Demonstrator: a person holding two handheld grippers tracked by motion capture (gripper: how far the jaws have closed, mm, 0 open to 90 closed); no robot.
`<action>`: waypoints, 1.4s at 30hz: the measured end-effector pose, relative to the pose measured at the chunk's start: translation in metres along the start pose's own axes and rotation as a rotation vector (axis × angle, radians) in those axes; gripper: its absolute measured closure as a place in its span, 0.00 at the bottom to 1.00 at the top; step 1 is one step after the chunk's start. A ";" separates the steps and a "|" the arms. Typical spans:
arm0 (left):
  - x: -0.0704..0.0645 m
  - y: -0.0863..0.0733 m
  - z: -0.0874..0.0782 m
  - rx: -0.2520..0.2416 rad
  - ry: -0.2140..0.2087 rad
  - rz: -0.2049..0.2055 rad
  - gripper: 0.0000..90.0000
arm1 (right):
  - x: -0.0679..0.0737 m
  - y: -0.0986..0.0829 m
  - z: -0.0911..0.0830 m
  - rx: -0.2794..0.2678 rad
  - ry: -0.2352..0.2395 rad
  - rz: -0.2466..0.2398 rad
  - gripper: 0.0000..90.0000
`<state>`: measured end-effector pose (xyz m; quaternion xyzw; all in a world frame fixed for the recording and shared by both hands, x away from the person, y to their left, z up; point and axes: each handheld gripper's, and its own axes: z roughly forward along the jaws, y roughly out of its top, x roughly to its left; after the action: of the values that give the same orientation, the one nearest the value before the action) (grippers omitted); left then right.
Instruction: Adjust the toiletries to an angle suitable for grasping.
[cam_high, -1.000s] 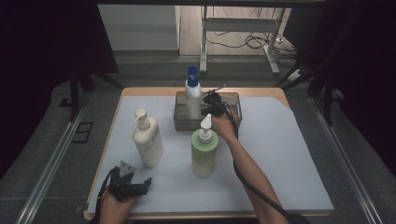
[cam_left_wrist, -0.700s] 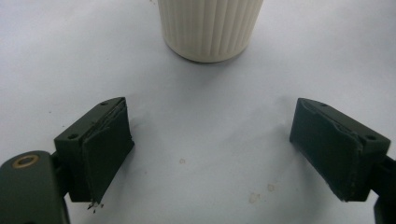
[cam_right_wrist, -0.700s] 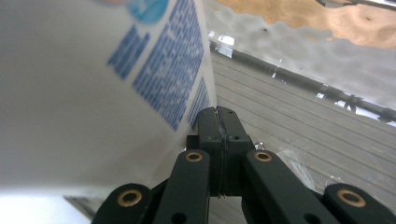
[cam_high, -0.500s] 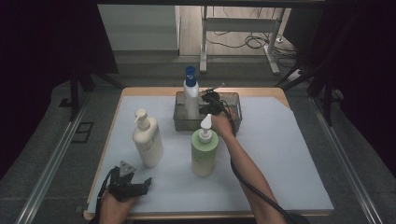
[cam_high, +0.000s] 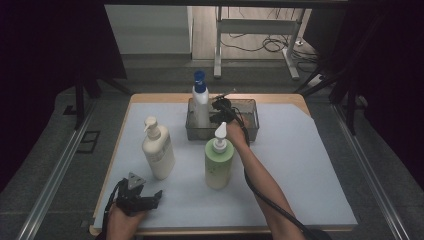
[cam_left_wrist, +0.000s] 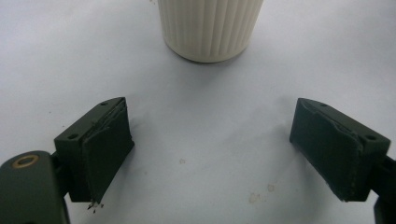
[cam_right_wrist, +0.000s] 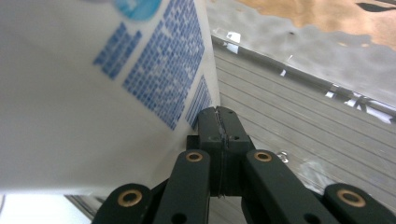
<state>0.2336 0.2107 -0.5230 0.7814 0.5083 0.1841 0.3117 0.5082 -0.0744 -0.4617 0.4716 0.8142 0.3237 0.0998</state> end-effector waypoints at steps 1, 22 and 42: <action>0.000 0.000 0.000 0.000 0.000 0.000 0.13 | 0.000 0.000 0.000 0.000 0.000 0.000 0.99; 0.000 0.000 0.000 0.001 0.000 0.001 0.13 | 0.013 -0.001 -0.002 0.003 0.070 -0.036 0.99; 0.000 0.000 0.000 0.001 0.001 0.002 0.13 | 0.016 -0.009 -0.007 -0.008 0.089 -0.077 0.82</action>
<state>0.2337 0.2105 -0.5230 0.7819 0.5079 0.1844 0.3109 0.4896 -0.0671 -0.4599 0.4246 0.8341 0.3436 0.0776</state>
